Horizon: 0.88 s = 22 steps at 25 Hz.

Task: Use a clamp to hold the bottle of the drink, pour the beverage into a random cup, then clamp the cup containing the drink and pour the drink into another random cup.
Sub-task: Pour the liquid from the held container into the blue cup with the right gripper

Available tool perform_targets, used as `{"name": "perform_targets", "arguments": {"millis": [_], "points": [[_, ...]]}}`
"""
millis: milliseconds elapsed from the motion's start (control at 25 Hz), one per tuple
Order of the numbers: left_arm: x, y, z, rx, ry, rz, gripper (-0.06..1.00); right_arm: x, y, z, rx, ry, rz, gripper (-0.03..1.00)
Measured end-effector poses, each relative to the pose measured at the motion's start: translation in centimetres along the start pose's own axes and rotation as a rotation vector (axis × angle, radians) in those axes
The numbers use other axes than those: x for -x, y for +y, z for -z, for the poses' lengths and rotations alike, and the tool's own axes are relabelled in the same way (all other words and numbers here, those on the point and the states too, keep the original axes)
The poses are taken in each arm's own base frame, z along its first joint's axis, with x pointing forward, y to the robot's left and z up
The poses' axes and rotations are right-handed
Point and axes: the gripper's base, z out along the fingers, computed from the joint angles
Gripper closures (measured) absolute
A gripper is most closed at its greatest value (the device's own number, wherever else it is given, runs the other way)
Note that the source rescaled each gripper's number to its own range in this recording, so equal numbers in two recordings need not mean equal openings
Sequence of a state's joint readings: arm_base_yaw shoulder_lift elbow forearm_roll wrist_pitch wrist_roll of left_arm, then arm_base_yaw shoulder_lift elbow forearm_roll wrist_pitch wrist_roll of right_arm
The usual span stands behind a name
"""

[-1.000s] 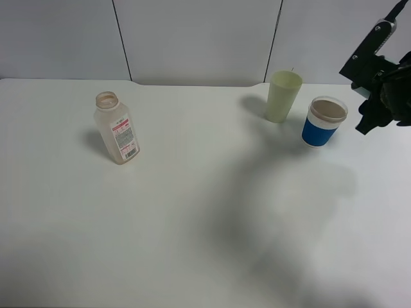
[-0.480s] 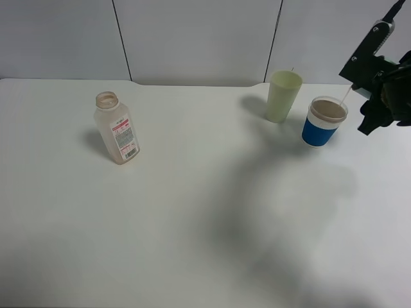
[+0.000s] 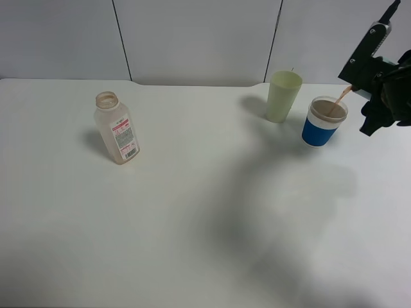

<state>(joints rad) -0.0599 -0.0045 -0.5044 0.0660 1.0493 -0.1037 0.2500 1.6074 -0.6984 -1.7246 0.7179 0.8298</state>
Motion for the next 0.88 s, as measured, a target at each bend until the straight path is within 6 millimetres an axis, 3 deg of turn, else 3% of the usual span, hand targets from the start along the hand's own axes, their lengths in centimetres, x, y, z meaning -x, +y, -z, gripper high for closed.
{"name": "perform_targets", "arguments": {"millis": [880], "points": [[0.00,0.00,0.00,0.000,0.000,0.000,-0.05,-0.04,-0.04,0.00,-0.004,0.004,0.112,0.96]]}}
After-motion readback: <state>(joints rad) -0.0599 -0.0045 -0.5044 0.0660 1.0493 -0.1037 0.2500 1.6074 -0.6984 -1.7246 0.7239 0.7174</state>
